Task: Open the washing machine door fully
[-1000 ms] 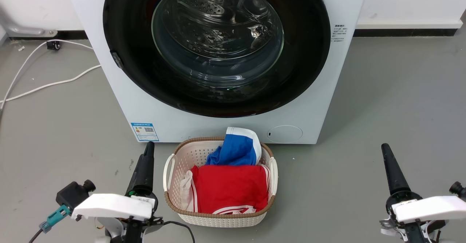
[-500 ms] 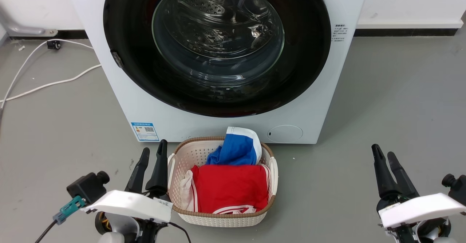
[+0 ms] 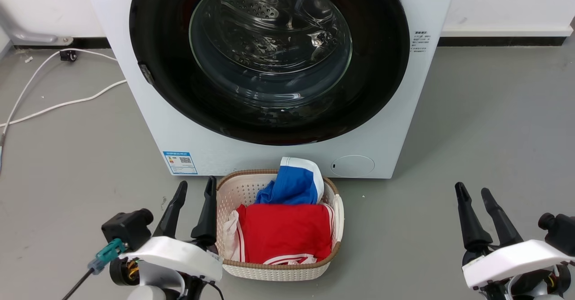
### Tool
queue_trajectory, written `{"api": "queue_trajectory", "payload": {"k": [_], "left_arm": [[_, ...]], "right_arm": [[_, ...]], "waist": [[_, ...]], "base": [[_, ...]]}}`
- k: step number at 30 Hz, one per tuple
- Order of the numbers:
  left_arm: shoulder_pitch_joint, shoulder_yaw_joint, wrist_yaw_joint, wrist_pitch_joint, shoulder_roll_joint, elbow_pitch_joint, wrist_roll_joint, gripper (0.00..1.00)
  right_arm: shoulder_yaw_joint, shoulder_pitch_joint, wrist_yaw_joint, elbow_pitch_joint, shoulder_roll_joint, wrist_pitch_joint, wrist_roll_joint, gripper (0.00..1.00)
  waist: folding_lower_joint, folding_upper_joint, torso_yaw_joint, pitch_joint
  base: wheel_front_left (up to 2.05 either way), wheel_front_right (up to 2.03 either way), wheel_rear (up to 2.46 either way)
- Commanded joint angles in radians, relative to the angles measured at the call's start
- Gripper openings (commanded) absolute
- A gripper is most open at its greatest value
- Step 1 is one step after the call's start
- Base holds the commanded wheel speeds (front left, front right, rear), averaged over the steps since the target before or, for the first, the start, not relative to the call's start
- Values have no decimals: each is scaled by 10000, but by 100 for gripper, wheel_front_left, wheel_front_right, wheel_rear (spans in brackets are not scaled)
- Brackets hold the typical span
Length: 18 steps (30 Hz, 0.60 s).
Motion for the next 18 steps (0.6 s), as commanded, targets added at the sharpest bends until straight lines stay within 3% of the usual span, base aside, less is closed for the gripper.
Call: {"api": "queue_trajectory", "payload": {"k": [1,18], "left_arm": [[-223,-127,66,-110,118,-36,403,100],[-426,-945,478,-545,546,232,2282,100]], "right_arm": [[-6,10,13,-185,10,23,-403,100],[-176,262,18,-593,133,148,-2246,100]], "waist": [[-1,0,6,-3],[-1,0,36,9]], "base": [[0,0,0],[0,0,0]]}}
